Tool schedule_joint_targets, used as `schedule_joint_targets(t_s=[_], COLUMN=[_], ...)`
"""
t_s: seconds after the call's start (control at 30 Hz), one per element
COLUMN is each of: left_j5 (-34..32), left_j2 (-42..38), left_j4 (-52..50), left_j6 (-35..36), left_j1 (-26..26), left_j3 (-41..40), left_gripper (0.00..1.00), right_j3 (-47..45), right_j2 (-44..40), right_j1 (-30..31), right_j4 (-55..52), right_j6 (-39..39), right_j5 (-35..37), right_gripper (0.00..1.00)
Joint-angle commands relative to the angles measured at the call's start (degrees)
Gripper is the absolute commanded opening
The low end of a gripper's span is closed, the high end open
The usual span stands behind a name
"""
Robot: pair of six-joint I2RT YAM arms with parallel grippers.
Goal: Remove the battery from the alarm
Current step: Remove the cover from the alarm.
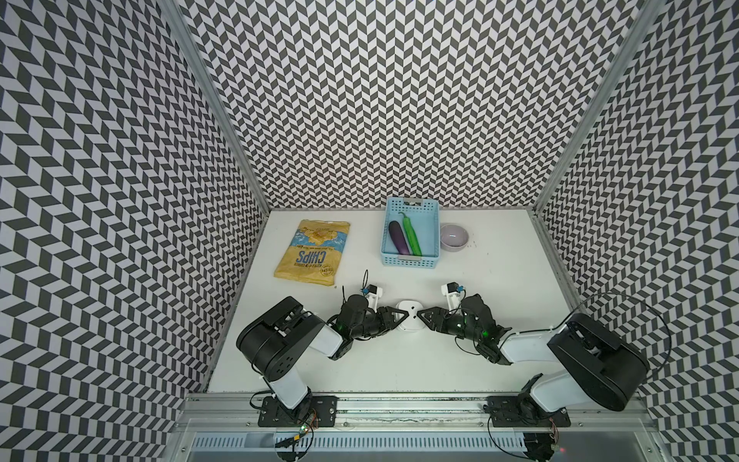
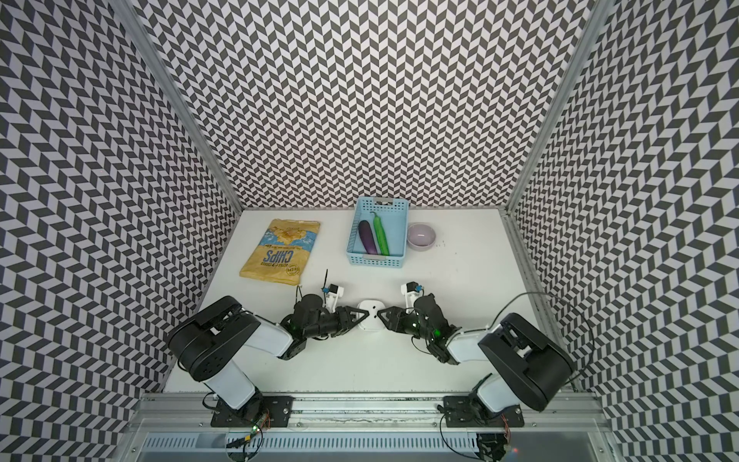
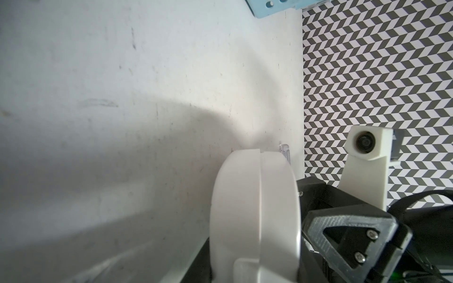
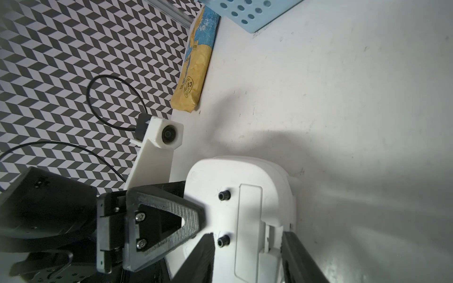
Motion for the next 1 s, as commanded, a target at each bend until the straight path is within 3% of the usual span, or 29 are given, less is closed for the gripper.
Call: schedule_joint_targets(t_s=[0.0, 0.5, 0.97], left_j5=[0.17, 0.45, 0.27], left_j2=[0.32, 0.3, 0.15], left_j4=[2.35, 1.38, 1.12], left_j6=[0.6, 1.28, 1.28], left_j1=[-0.45, -0.63, -0.81], left_j3=[1.36, 1.74, 1.98], left_gripper=[0.0, 0.0, 0.0], right_j3=[0.48, 2.87, 2.1], right_j2=[0.45, -3.8, -2.24], right_j1=[0.53, 0.82, 1.07], right_j4=[1.5, -3.26, -4.16], right_j6=[-0.61, -3.99, -2.59], right_j5=[-0.16, 2.71, 2.33], right_gripper=[0.48, 0.47, 0.46])
